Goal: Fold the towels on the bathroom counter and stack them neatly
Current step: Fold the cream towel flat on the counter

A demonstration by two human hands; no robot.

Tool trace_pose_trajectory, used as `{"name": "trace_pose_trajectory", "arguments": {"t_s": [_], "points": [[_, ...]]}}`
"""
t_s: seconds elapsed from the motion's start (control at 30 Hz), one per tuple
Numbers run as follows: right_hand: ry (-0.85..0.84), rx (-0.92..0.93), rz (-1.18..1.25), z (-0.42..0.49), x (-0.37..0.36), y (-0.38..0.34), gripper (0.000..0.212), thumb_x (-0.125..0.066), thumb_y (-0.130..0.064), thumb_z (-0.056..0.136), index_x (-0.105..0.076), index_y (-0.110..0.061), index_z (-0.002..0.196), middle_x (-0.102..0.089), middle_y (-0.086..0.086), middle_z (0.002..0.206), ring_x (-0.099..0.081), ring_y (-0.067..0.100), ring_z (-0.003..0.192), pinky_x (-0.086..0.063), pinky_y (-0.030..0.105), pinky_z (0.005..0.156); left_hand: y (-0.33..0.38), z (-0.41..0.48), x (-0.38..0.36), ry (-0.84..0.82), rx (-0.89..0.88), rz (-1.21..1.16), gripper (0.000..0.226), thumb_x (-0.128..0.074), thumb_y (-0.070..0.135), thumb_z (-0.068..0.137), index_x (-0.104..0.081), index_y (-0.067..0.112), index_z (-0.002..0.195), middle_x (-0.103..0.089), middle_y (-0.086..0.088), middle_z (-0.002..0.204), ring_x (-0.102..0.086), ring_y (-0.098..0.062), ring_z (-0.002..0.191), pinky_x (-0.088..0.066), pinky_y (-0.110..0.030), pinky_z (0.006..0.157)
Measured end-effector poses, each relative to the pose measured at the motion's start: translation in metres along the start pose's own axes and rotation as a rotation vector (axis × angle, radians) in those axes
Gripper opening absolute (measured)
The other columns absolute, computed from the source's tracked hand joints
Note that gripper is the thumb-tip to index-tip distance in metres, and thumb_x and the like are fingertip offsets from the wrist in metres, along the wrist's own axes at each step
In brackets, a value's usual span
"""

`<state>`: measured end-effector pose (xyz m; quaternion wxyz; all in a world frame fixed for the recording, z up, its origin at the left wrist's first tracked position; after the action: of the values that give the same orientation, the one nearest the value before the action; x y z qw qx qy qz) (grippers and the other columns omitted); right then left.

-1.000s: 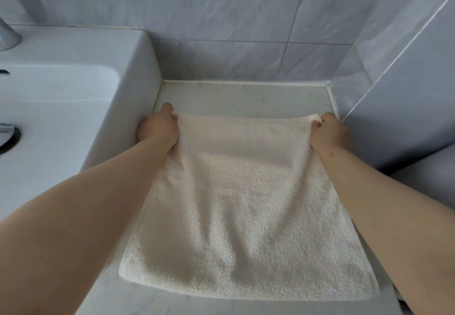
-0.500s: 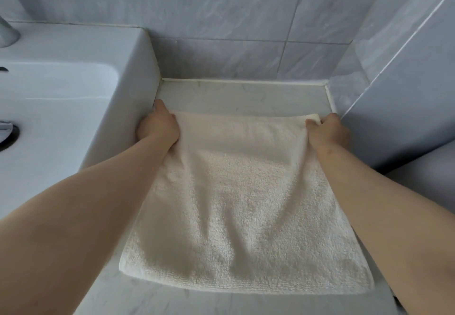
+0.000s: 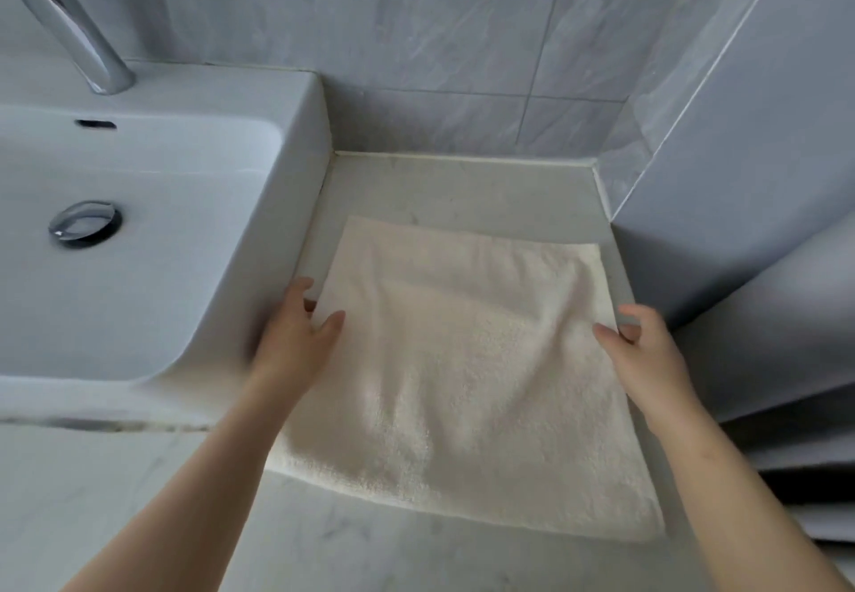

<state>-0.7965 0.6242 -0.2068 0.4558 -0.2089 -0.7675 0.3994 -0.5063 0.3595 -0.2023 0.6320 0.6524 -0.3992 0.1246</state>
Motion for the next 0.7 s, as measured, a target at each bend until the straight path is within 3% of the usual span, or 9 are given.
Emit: {"name": "trace_pose_trajectory", "arguments": {"t_s": [0.1, 0.23, 0.37, 0.53, 0.63, 0.7], "points": [[0.023, 0.012, -0.086, -0.027, 0.006, 0.010, 0.041, -0.061, -0.026, 0.088, -0.048, -0.017, 0.126, -0.054, 0.002, 0.115, -0.050, 0.018, 0.102, -0.037, 0.029, 0.083, -0.016, -0.023, 0.008, -0.004, 0.039, 0.029, 0.056, -0.060, 0.027, 0.090, -0.036, 0.016, 0.139, -0.053, 0.001, 0.107, -0.052, -0.021, 0.093, -0.040, -0.030, 0.079], [0.069, -0.037, -0.140, -0.063, 0.008, 0.034, 0.041, -0.066, -0.020, 0.083, -0.049, -0.011, 0.119, -0.059, 0.007, 0.104, -0.050, 0.021, 0.084, -0.037, 0.030, 0.071, -0.047, -0.051, 0.013, -0.034, 0.174, 0.159, 0.054, -0.063, 0.033, 0.087, -0.044, 0.011, 0.132, -0.058, -0.010, 0.121, -0.055, -0.032, 0.108, -0.044, -0.037, 0.088], [0.054, -0.095, -0.212, -0.077, 0.003, 0.046, 0.044, -0.060, -0.019, 0.084, -0.046, -0.011, 0.125, -0.048, -0.005, 0.077, -0.046, 0.014, 0.064, -0.037, 0.032, 0.062, -0.056, -0.060, 0.008, -0.137, 0.196, 0.369, 0.042, -0.057, 0.036, 0.090, -0.053, 0.006, 0.120, -0.061, -0.014, 0.111, -0.057, -0.031, 0.100, -0.045, -0.034, 0.081], [0.118, -0.064, -0.066, -0.093, 0.015, 0.043, 0.034, -0.061, -0.013, 0.086, -0.047, -0.011, 0.117, -0.055, 0.005, 0.093, -0.046, 0.016, 0.068, -0.034, 0.029, 0.061, -0.056, -0.071, 0.019, -0.013, 0.162, -0.011, 0.039, -0.064, 0.022, 0.087, -0.050, 0.010, 0.122, -0.056, -0.010, 0.110, -0.053, -0.028, 0.092, -0.047, -0.036, 0.078], [0.105, -0.061, -0.033, -0.112, 0.022, 0.056, 0.018, -0.067, -0.017, 0.083, -0.053, -0.012, 0.094, -0.057, 0.000, 0.083, -0.050, 0.010, 0.069, -0.034, 0.030, 0.061, -0.066, -0.086, 0.024, -0.026, 0.136, -0.119, 0.033, -0.069, 0.023, 0.083, -0.046, 0.019, 0.106, -0.057, -0.004, 0.101, -0.056, -0.027, 0.086, -0.047, -0.035, 0.073], [0.060, -0.057, 0.012, -0.123, 0.025, 0.064, 0.016, -0.070, -0.018, 0.082, -0.055, -0.012, 0.085, -0.058, 0.000, 0.079, -0.053, 0.015, 0.073, -0.037, 0.030, 0.061, -0.075, -0.094, 0.026, -0.074, 0.135, -0.161, 0.029, -0.071, 0.022, 0.081, -0.046, 0.023, 0.096, -0.060, -0.004, 0.095, -0.059, -0.027, 0.080, -0.046, -0.036, 0.071]]}}
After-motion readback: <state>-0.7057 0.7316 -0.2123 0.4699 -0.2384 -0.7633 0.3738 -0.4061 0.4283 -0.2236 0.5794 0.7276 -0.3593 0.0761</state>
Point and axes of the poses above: each hand's wrist, its own z-axis towards the middle knuckle, its own x-axis out of the back of the hand, y = z × x, the point moved 10 cm from there along z, towards the middle knuckle
